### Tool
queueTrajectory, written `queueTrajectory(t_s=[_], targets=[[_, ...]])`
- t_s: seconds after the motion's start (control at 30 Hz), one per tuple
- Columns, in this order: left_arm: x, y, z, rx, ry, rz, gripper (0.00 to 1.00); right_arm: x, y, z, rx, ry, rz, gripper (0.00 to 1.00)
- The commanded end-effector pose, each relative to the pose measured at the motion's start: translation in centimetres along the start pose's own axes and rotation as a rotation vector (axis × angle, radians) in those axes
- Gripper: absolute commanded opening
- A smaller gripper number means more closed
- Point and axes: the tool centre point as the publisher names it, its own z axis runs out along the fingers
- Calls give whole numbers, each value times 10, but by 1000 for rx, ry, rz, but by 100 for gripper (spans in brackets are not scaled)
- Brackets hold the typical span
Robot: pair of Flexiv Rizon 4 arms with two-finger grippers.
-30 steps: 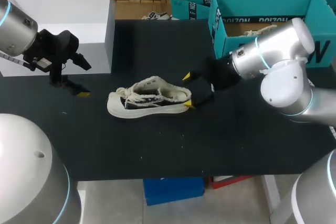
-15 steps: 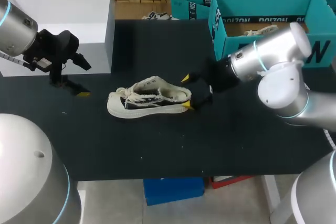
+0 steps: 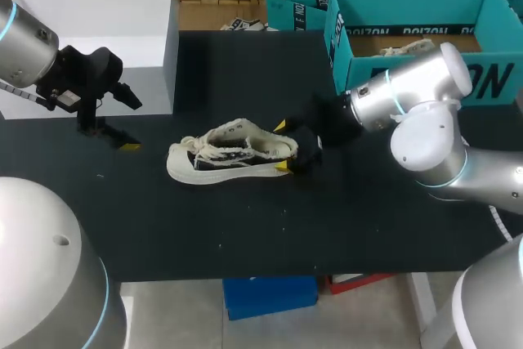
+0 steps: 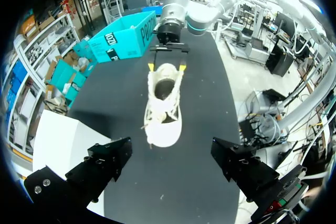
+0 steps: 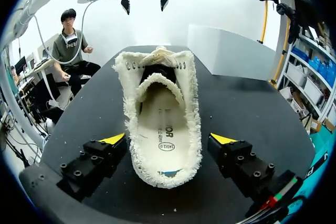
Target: Take the shoe out of the shoebox, open the shoe tongue, remove and reinsert the insole, then place the shoe into the shoebox
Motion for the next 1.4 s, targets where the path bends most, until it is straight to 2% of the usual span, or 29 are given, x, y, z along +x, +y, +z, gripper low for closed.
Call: queueTrajectory(t_s=[0.03,0.73,0.77,0.8,1.2,1.4], targets=[[1,1,1,2,-4,3,100,-1,-1,8,-4,0,4,100],[1,1,1,2,-4,3,100,-1,-6,31,-16,33,25,100],[1,1,1,2,-4,3,100,-1,-7,33,-13,33,25,91],[1,1,1,2,-4,3,100,-1,-7,33,-11,33,26,0],[1,1,1,2,-4,3,100,-1,-7,33,-11,33,26,0],[15,-21,9,-100,3,-71,100,-1,-7,33,-11,33,26,0]])
